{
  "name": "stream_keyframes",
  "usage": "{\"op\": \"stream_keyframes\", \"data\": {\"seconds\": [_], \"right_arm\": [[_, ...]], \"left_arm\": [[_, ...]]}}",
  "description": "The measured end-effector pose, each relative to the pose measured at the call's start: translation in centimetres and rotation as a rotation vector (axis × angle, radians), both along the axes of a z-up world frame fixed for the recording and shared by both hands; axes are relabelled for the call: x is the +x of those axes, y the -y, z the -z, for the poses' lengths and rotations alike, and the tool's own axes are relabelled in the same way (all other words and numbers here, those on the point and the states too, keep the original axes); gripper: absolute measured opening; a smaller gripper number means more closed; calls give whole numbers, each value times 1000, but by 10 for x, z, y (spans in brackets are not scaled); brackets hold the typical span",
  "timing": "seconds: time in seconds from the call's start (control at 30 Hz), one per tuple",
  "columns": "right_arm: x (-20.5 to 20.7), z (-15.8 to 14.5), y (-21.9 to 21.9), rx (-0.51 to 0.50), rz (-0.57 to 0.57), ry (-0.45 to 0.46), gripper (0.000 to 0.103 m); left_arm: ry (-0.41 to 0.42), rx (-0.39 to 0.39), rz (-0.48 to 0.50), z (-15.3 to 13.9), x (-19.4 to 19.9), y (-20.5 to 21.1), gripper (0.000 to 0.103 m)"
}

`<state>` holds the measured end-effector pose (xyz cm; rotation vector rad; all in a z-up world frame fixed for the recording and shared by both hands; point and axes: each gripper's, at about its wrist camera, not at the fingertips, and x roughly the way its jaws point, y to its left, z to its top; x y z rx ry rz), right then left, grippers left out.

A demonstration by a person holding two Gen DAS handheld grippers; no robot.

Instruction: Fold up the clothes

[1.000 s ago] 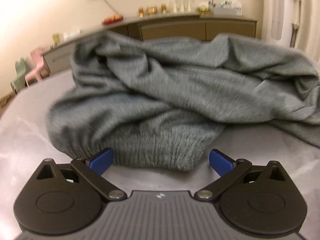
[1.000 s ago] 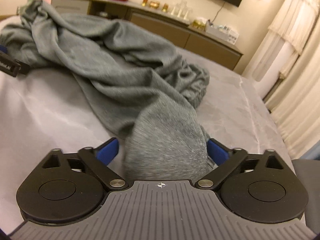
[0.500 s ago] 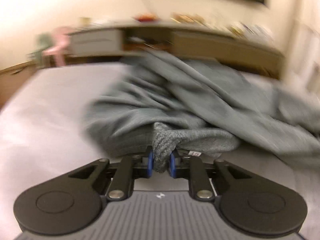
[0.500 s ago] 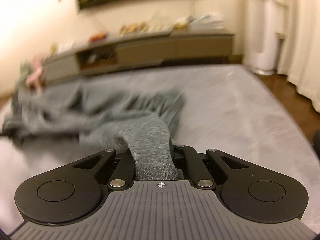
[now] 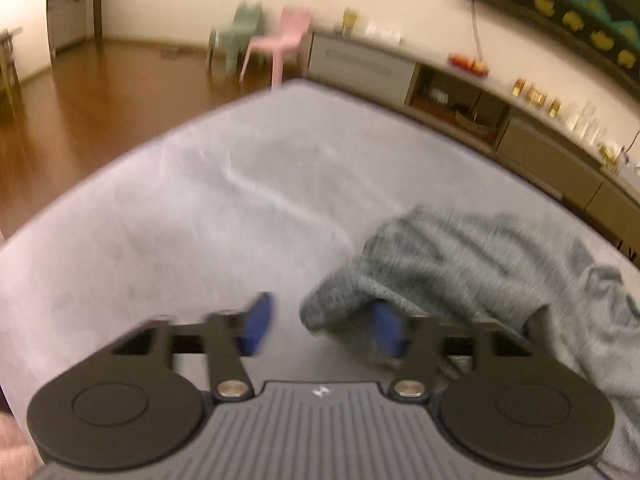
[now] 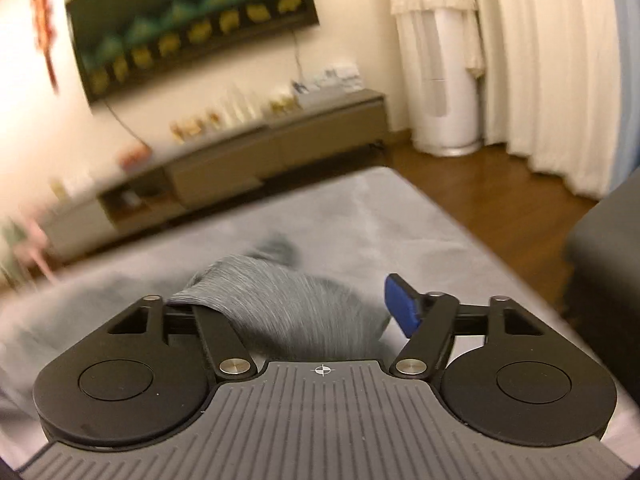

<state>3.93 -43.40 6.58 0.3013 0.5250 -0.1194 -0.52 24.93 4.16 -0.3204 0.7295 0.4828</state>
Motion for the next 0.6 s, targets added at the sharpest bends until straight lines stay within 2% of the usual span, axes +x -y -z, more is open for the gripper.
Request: {"op": "stream_keyframes", "data": {"seconds": [0.07,0.13,0.17,0.27,0.3,0.37,0.4,0.43,0.47,0.53,0.6], "right_arm": [[10,2,-10,40,-18,13,71],[29,5,-24,14,-39,5,69],[34,5,-24,11,-15,14,68],[28,-2,0,117,191,101,72],[21,-2,7,144,262,121,76],[11,1,17,113,379,102,85],[11,4,21,98,398,66,86],[12,8,24,87,363,11,86],[14,13,24,62,322,-45,85],[21,31,1,-167,177,-189,83],[27,48,-22,-394,40,-327,83]], "left_arm": [[35,30,30,-8,6,6,76],[63,57,44,-19,16,13,80],[76,68,40,-23,25,15,82],[103,83,7,-32,41,2,87],[106,83,-1,-32,47,-5,88],[89,57,22,-23,65,-18,93],[61,16,64,-14,77,-24,94],[28,-35,114,-4,88,-29,94],[0,-80,156,4,97,-32,94],[-58,-156,219,21,110,-30,94],[-90,-170,248,30,116,-25,94]]}}
